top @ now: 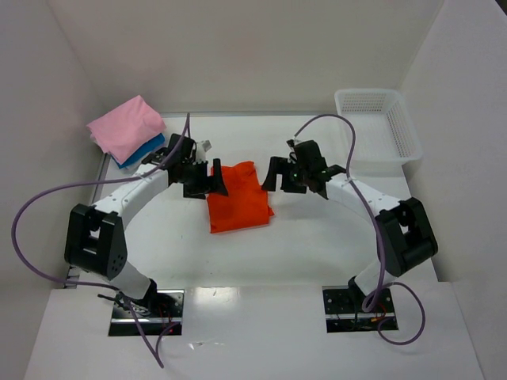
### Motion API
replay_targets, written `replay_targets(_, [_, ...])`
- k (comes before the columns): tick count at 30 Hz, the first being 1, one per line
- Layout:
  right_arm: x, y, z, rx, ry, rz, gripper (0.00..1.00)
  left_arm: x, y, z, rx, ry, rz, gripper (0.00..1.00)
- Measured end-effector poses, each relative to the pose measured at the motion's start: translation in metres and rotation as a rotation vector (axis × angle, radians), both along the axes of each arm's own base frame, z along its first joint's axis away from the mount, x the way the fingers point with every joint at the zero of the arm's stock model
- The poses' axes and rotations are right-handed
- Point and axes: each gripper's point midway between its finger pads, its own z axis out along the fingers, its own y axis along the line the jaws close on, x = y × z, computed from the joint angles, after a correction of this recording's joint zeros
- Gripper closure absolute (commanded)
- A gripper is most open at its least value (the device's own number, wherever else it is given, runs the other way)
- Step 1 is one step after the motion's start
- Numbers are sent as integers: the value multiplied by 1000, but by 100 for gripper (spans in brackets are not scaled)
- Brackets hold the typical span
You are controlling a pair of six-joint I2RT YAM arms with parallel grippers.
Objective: Fold and stack the t-shirts
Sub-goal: Fold the long partially folded tshirt into a neat square
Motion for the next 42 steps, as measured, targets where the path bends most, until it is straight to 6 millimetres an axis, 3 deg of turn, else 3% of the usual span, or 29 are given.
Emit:
replay_targets(2, [10, 5, 3, 3, -25, 11, 0, 8, 1, -6, 9, 1, 23, 4])
replay_targets(6, [26, 14, -4, -1, -34, 33, 0, 17, 2, -28, 36, 34, 45, 5])
replay_targets(10, [26, 15, -19, -16, -9, 46, 0, 24, 2, -41, 49, 44, 68, 8])
replay_targets(14, [29, 16, -19, -15, -22, 50, 0, 30, 5, -49, 46, 35, 81, 11])
replay_targets(23, [41, 21, -35, -27, -7, 53, 2, 40, 26, -72, 43, 69, 143, 13])
replay_targets(32, [50, 27, -41, -26, 3, 61, 21, 41, 16, -82, -10, 94, 119, 22])
replay_targets(35, [53, 30, -39, -19, -2, 65, 32, 41, 14, -87, -21, 111, 124, 26])
replay_targets(37, [54, 31, -38, -13, 0, 70, 42, 41, 12, -87, -30, 112, 122, 34])
replay_targets(42, [50, 35, -44, -1, 23, 88, 52, 43, 7, -84, -63, 103, 107, 52])
